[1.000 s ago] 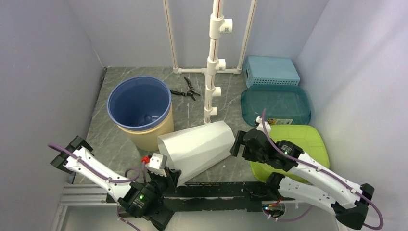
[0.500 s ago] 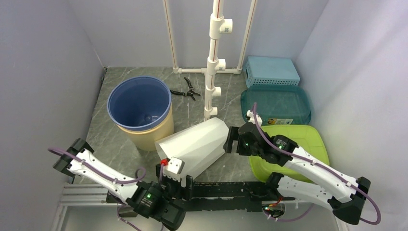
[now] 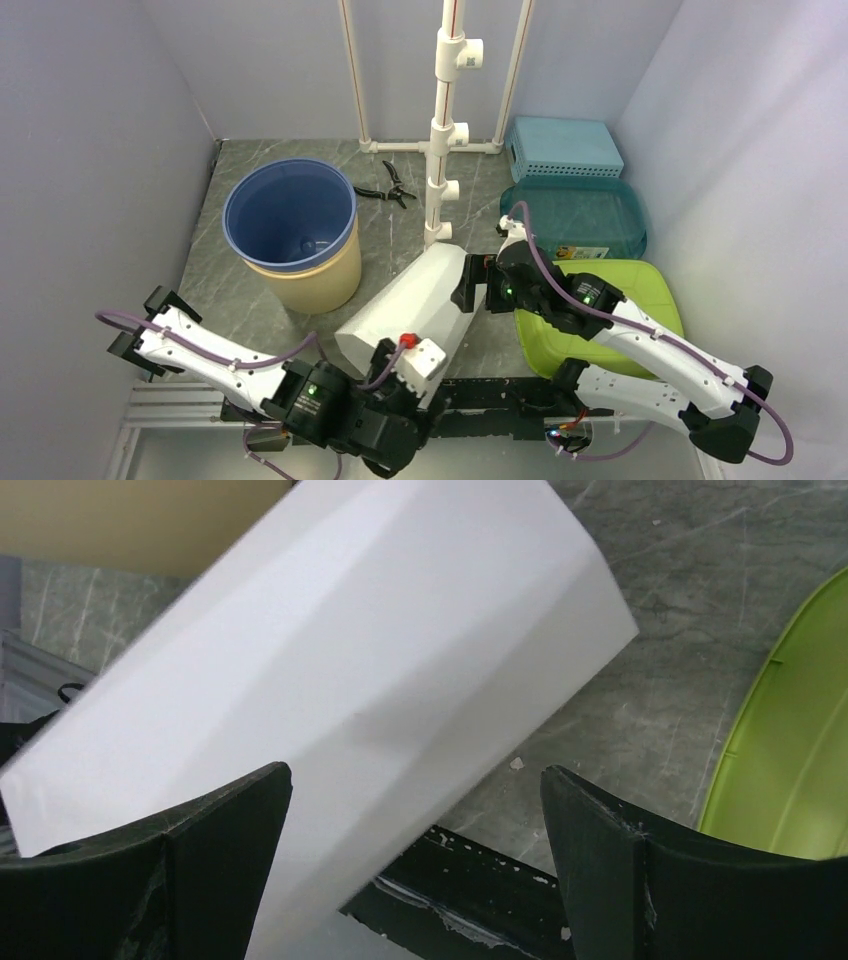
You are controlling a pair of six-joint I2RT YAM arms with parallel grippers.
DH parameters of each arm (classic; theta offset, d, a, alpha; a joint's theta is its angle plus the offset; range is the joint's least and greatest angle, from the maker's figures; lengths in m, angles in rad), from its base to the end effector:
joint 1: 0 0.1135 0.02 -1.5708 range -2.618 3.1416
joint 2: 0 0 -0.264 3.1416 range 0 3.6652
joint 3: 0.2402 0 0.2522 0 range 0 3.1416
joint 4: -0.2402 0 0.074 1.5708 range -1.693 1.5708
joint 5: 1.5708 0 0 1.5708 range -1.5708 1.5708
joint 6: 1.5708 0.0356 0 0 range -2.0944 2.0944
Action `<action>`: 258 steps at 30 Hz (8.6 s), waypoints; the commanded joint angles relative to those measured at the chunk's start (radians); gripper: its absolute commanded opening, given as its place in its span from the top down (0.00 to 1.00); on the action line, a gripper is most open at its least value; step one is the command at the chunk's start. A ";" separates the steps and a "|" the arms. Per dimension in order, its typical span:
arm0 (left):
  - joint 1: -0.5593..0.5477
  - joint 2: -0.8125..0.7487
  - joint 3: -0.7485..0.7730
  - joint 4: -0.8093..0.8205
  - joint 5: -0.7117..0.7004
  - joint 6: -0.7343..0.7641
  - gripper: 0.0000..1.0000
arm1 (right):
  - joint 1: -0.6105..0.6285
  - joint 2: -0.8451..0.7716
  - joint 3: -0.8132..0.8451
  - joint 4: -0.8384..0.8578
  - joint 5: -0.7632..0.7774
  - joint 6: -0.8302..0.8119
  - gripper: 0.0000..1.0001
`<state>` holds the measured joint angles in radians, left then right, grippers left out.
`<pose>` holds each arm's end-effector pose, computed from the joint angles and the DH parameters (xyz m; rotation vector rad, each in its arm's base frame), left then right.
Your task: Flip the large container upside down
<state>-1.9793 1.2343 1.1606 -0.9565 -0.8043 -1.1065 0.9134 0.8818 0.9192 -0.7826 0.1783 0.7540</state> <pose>-0.0688 -0.2234 0.3199 0.7140 2.1611 -0.5992 0.1118 0.1345 0.3125 -0.0969 2.3874 0.6308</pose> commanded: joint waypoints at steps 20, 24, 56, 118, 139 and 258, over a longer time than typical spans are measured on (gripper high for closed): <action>0.710 0.083 0.493 0.062 0.677 0.653 0.06 | 0.003 0.052 -0.048 0.080 -0.062 0.009 0.00; 0.925 0.084 0.540 0.113 0.848 0.667 0.06 | 0.003 0.039 -0.049 0.070 -0.063 0.010 0.00; 1.001 -0.228 0.240 -0.447 0.285 0.302 0.05 | 0.003 0.091 0.013 0.041 -0.019 -0.001 0.00; 1.474 -0.424 0.095 -0.080 1.052 0.479 0.05 | -0.101 0.090 0.092 -0.043 0.161 -0.110 0.00; 1.475 -0.697 -0.150 -0.006 1.463 0.143 0.07 | -0.471 0.279 0.105 0.278 -0.477 -0.407 0.00; 0.936 -0.395 -0.527 0.720 0.879 -0.012 0.70 | -0.242 -0.131 0.105 0.217 -0.730 0.011 0.19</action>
<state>-1.0340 0.8780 0.6342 -0.2790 0.1322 -1.0794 0.5312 0.6964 1.0035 -0.5385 -0.6636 0.7708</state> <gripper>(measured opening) 0.293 0.808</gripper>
